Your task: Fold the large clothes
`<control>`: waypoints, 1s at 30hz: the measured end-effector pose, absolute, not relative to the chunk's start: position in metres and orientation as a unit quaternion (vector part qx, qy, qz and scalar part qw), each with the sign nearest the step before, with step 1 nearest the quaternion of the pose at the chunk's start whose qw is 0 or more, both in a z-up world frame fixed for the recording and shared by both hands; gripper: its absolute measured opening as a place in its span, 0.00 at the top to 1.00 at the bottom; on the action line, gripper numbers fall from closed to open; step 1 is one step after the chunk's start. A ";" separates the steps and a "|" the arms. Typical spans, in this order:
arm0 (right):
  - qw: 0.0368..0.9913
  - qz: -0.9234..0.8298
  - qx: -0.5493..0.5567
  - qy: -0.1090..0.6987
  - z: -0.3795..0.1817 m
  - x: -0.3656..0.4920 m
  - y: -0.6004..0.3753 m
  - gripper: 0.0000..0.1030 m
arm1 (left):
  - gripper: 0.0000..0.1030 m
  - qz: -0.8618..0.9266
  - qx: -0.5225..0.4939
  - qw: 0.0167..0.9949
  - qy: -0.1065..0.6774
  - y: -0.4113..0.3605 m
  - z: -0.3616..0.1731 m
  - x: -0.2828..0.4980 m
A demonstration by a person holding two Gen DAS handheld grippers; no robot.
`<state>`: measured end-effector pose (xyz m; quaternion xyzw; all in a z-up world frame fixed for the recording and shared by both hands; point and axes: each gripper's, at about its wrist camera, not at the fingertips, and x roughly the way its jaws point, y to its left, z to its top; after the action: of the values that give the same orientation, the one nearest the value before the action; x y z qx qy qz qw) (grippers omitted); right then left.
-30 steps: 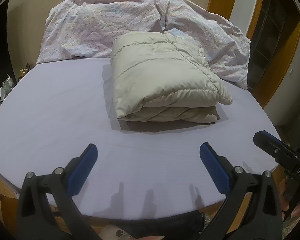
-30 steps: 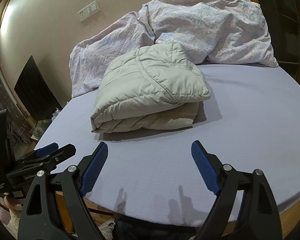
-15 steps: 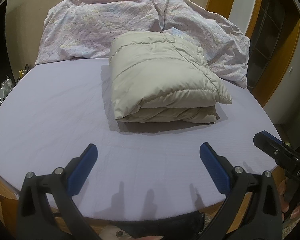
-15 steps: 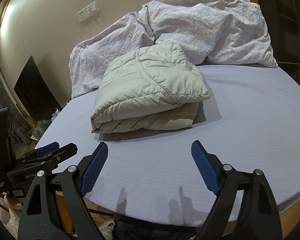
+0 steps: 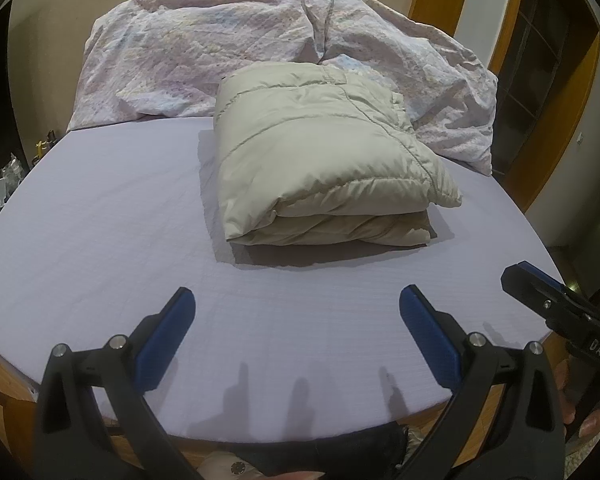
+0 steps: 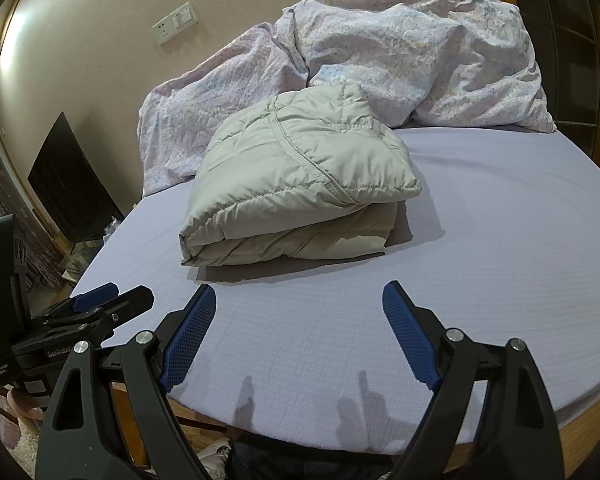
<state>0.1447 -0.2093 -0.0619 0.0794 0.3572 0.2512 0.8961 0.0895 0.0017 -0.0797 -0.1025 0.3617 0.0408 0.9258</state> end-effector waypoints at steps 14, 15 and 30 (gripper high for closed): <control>0.896 0.252 0.079 0.357 -0.062 0.146 -0.209 0.15 | 0.02 0.030 -0.104 0.927 0.360 0.002 -0.078 0.090; 0.896 0.251 0.078 0.357 -0.062 0.146 -0.209 0.15 | 0.02 0.030 -0.104 0.927 0.360 0.002 -0.078 0.090; 0.897 0.251 0.078 0.357 -0.062 0.146 -0.208 0.15 | 0.02 0.029 -0.103 0.927 0.360 0.001 -0.077 0.091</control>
<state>0.1459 -0.2079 -0.0617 0.0782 0.3568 0.2506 0.8966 0.0912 0.0009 -0.0768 -0.1035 0.3603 0.0292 0.9266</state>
